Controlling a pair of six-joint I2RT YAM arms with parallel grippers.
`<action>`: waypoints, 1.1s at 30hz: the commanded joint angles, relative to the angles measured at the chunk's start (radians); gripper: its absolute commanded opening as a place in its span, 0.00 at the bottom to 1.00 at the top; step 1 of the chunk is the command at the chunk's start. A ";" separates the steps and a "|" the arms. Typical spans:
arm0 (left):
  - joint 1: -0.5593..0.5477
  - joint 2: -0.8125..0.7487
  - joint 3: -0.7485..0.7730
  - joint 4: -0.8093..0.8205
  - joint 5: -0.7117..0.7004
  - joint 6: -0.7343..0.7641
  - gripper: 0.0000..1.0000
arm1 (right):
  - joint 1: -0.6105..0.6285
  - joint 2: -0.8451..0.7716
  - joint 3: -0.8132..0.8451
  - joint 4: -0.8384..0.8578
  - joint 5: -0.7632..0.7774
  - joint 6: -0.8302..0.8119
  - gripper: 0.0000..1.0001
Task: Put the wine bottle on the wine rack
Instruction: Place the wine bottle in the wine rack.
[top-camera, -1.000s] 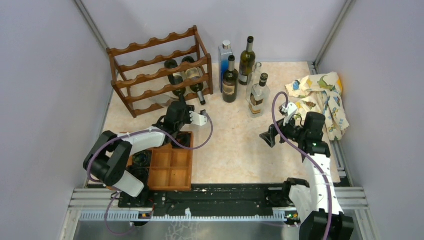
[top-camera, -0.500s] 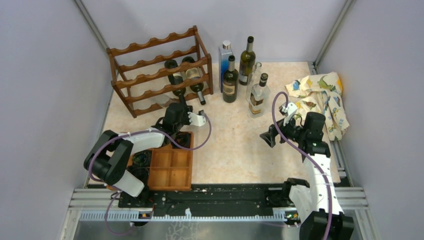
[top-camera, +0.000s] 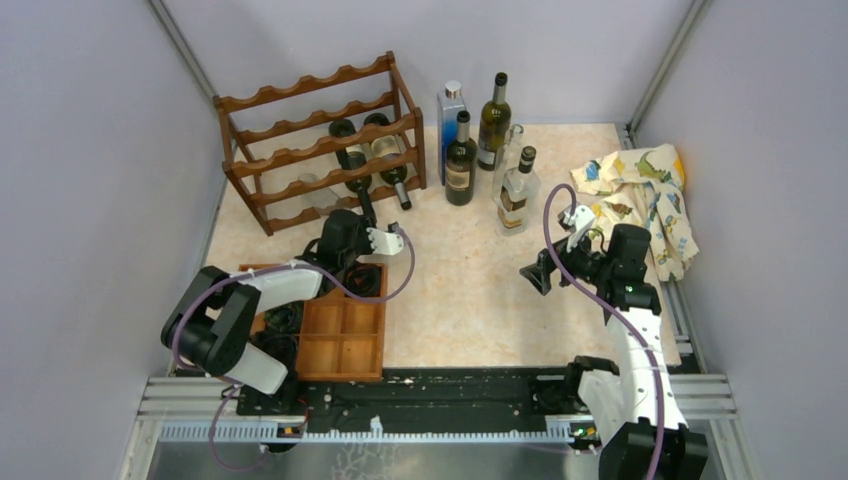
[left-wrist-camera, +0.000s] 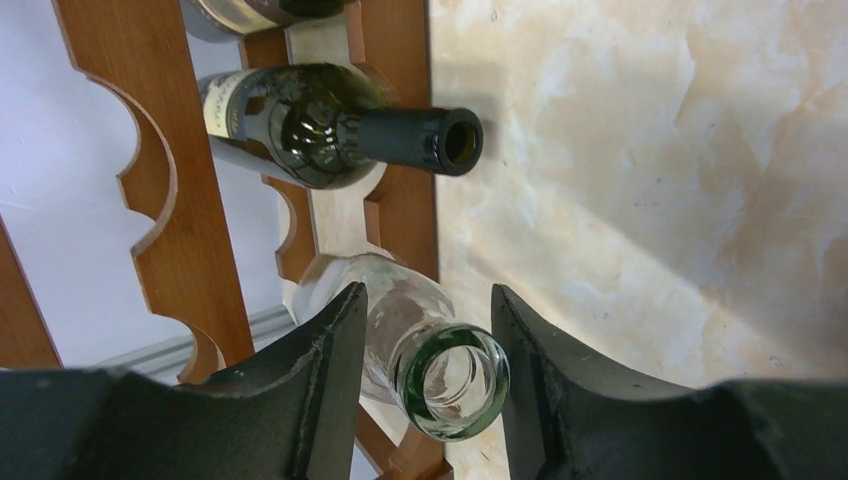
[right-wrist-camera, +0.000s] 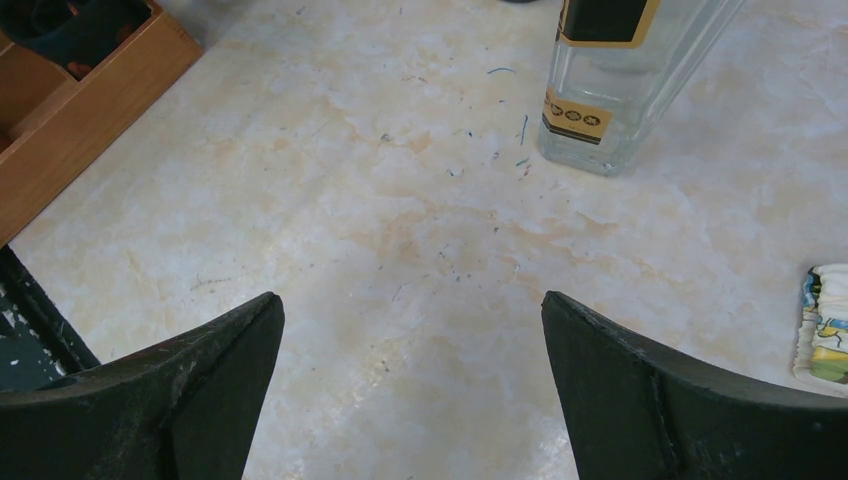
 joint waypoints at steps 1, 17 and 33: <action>0.030 -0.016 -0.040 -0.103 0.006 -0.093 0.54 | -0.008 -0.007 0.013 0.018 -0.013 -0.015 0.98; 0.060 -0.036 -0.017 -0.161 0.021 -0.201 0.83 | -0.008 -0.019 0.014 0.014 -0.014 -0.018 0.98; 0.065 -0.186 0.067 -0.361 0.107 -0.470 0.96 | -0.008 -0.024 0.017 0.014 -0.020 -0.020 0.98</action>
